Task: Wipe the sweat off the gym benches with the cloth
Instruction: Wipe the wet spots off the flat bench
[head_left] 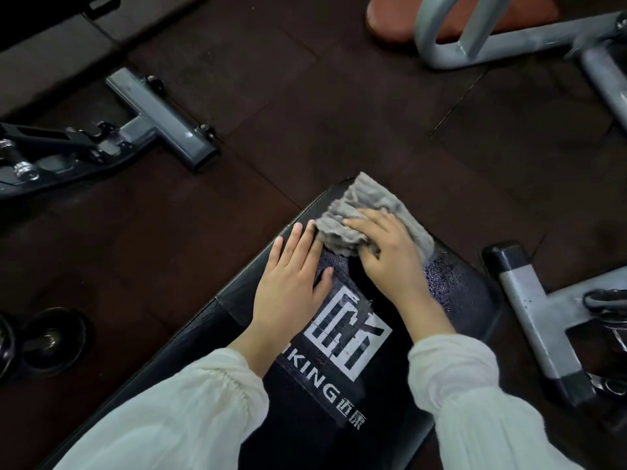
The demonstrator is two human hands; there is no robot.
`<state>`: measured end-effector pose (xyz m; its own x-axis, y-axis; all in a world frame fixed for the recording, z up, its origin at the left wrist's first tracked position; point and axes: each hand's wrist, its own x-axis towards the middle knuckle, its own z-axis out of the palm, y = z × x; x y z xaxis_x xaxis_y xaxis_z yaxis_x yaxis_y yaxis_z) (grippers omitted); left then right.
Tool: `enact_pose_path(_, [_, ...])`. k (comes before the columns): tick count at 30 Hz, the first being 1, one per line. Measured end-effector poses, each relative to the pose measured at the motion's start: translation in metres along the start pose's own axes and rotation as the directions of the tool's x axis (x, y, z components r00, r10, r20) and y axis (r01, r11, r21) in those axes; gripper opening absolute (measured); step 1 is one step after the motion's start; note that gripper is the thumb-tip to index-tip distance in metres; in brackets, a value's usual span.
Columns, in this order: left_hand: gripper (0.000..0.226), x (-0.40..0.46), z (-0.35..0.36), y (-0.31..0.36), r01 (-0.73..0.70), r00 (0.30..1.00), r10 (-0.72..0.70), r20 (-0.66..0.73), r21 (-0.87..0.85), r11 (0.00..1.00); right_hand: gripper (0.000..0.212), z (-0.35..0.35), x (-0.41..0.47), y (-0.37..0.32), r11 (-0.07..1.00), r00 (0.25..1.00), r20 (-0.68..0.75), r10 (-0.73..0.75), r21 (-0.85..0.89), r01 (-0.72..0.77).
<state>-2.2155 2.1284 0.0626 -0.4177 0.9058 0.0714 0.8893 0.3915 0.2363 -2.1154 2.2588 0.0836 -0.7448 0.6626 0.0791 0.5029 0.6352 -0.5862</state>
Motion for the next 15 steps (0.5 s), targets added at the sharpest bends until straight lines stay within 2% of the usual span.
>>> enact_pose_path(6, [0.056,-0.001,0.001,0.0,0.01,1.0,-0.01,0.008,-0.006,1.0,0.039,-0.001,0.029,0.013,0.973,0.96,-0.159,0.23,0.004,-0.232])
enact_pose_path(11, [0.06,0.0,0.0,-0.001,0.014,1.0,-0.013,0.015,-0.015,1.0,0.039,0.003,0.016,-0.008,1.0,1.0,0.017,0.019,-0.015,-0.019])
enact_pose_path(13, [0.061,-0.001,0.0,-0.001,0.02,1.0,-0.02,0.021,-0.027,0.999,0.039,-0.005,-0.011,-0.004,0.998,0.998,0.038,-0.057,0.01,0.056])
enact_pose_path(15, [0.062,0.0,-0.001,0.0,0.028,0.999,-0.027,0.027,-0.041,0.999,0.041,-0.014,-0.04,0.01,0.999,0.999,-0.005,-0.034,0.007,0.034])
